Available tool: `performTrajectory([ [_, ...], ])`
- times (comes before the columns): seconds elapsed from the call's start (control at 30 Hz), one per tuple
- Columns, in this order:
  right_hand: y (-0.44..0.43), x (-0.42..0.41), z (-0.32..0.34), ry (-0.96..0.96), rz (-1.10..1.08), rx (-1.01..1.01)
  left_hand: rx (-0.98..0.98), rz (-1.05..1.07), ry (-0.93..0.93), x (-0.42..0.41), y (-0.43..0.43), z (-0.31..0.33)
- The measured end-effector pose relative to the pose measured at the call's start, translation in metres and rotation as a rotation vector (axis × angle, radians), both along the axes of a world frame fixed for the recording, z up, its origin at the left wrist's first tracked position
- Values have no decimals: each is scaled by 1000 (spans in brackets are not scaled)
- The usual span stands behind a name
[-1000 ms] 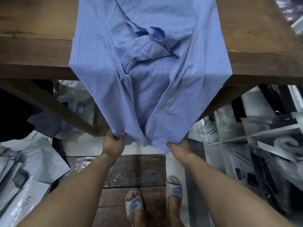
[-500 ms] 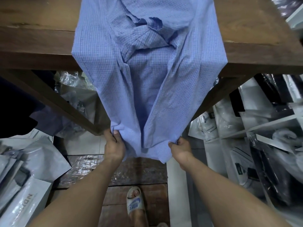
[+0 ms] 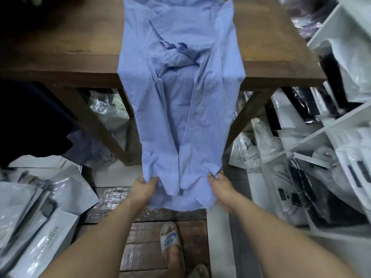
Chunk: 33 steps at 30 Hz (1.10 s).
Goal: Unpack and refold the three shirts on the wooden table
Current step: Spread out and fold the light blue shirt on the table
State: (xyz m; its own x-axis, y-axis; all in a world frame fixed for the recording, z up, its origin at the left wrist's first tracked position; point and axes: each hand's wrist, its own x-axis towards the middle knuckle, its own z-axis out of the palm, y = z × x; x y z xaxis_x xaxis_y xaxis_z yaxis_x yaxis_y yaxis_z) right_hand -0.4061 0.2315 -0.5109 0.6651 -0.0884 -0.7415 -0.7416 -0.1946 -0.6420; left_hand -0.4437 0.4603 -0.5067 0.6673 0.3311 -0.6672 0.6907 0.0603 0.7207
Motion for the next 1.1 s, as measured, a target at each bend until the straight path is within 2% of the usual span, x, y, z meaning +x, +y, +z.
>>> performTrajectory([
  [0.17, -9, -42, 66, -17, -90, 87, 43, 29, -23, -48, -9, 76],
  [0.43, -27, -51, 202, -189, -198, 226, -110, -2, -100, -58, 7, 196],
  [0.73, -22, 4, 316, -382, -282, 315, -194, 117, -394, 12, 5, 323],
  [0.9, -15, 43, 342, -440, -336, 386, -256, 158, -504, 49, 0, 358],
  [1.1, 3, 121, 359, -434, -358, 478, -313, 151, -491, 129, 19, 366],
])
